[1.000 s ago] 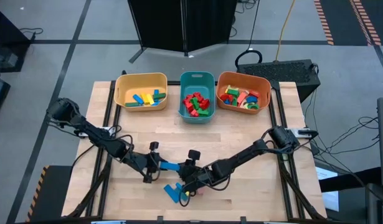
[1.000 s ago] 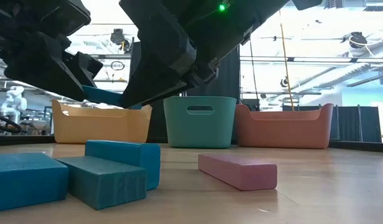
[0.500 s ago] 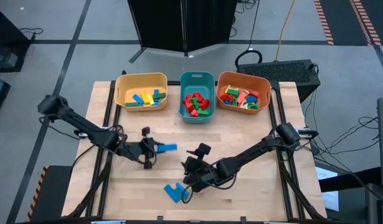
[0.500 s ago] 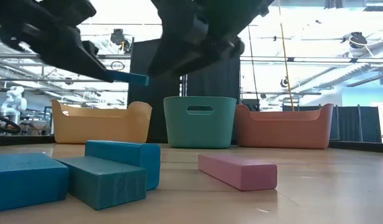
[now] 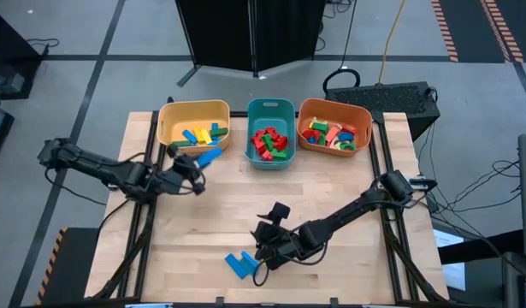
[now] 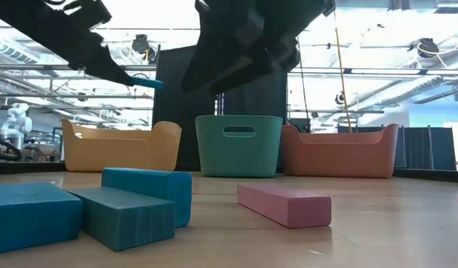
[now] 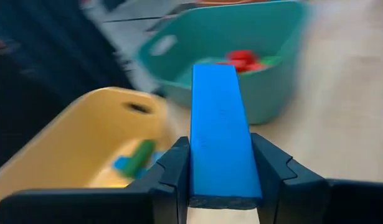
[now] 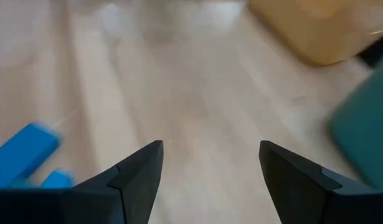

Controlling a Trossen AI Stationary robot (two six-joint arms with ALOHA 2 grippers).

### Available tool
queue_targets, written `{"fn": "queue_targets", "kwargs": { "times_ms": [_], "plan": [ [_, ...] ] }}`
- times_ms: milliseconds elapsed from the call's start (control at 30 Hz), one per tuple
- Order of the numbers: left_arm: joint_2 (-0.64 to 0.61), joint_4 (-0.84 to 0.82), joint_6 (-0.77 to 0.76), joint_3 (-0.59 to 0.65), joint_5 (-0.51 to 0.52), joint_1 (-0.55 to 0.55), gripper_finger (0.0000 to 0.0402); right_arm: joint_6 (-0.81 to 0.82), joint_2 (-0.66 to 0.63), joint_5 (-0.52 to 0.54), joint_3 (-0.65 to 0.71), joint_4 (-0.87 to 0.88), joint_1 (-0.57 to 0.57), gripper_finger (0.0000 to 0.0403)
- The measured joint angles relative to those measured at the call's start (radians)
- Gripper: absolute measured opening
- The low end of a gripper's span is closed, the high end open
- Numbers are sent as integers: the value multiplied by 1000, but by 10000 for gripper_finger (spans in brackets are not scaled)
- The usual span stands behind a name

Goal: Sort blocks by size
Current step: Put the blue rectangle block into the yellow bin

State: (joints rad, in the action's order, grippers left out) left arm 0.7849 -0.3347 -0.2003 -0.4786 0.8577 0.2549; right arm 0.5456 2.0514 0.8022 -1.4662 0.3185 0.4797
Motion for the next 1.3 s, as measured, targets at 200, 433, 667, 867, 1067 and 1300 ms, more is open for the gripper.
{"fn": "queue_targets", "kwargs": {
  "times_ms": [200,433,667,867,1067,1300],
  "plan": [
    [-14,-16,-24,0,69,-141,101,-7,1,-131,0,-7,-1,254],
    [8,-36,-160,0,27,-331,121,-40,4,-177,0,-61,10,254],
    [59,-41,-161,0,-11,-489,128,-68,6,-206,0,-106,13,254],
    [96,-34,-155,0,-199,-601,131,-62,6,-207,0,-106,13,254],
    [125,-13,-127,0,-259,-656,172,-60,8,-241,0,-109,13,254],
    [129,-11,-103,0,-260,-681,236,-57,73,-313,0,-173,13,254]
  ]
}}
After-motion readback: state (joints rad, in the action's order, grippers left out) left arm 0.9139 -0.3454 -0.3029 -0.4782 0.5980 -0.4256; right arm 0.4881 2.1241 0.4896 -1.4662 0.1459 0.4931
